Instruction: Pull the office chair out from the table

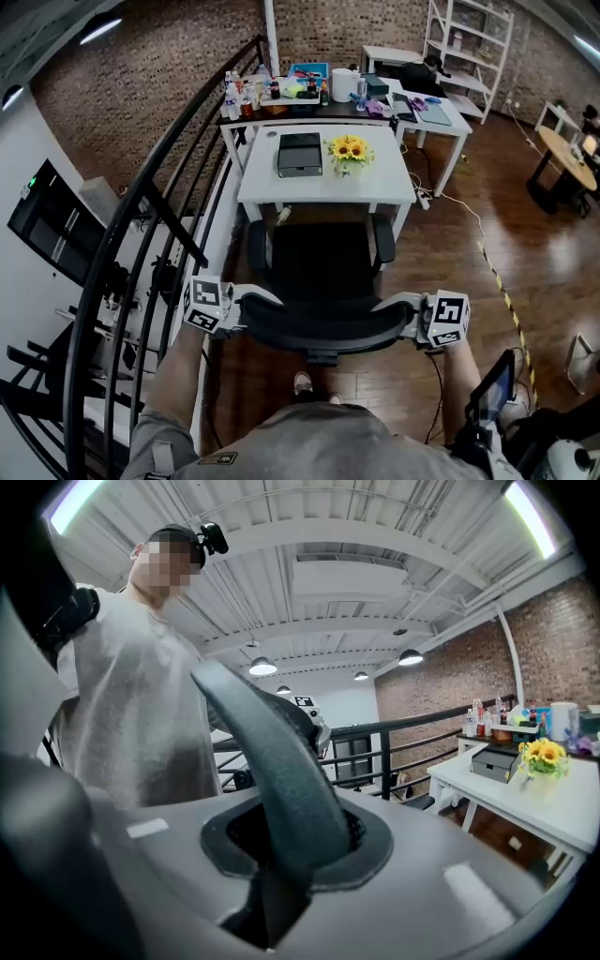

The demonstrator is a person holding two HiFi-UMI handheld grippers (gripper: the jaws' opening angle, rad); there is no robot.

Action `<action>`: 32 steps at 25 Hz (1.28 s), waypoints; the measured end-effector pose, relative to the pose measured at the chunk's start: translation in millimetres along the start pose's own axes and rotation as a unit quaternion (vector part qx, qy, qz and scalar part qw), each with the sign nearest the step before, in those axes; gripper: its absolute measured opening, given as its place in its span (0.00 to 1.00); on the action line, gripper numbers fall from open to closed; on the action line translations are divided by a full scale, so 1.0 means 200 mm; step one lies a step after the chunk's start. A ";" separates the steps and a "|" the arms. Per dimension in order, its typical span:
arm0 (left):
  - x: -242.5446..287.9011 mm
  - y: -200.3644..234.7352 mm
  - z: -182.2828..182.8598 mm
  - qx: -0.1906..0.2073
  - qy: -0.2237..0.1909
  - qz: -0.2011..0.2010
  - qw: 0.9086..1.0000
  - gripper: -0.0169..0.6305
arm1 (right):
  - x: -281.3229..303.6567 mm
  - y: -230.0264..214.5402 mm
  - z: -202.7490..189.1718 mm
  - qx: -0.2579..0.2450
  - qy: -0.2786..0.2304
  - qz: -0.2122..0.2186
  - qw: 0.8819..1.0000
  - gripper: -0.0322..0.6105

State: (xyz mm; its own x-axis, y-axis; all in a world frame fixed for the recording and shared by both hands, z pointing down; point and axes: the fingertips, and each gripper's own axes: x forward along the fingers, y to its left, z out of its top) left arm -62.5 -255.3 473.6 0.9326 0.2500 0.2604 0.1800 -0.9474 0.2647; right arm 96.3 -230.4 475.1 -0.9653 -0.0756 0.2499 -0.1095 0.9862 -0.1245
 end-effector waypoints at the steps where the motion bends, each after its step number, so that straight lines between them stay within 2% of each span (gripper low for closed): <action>1: 0.01 -0.03 -0.01 -0.001 -0.002 0.002 1.000 0.23 | 0.00 0.03 0.00 -0.001 -0.001 0.003 1.000 0.18; 7: 0.05 -0.24 -0.03 -0.005 -0.010 0.014 1.000 0.23 | -0.02 0.25 -0.02 -0.005 -0.006 0.023 1.000 0.18; 15: 0.06 -0.47 -0.10 -0.009 -0.015 0.014 1.000 0.23 | 0.01 0.50 -0.04 -0.003 -0.012 0.028 1.000 0.17; 24: 0.03 -0.81 -0.19 0.013 -0.023 0.010 1.000 0.23 | 0.10 0.86 -0.07 0.003 -0.011 -0.001 1.000 0.18; 32: 0.03 -0.96 -0.25 0.009 -0.025 0.002 1.000 0.23 | 0.14 1.04 -0.10 0.019 -0.012 -0.004 1.000 0.18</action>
State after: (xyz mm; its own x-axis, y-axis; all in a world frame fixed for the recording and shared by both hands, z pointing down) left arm -106.9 -61.6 471.4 0.9476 0.2363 0.2149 0.1815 -0.9520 0.2466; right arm 51.8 -25.4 474.7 -0.9698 -0.0884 0.2272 -0.1264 0.9792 -0.1584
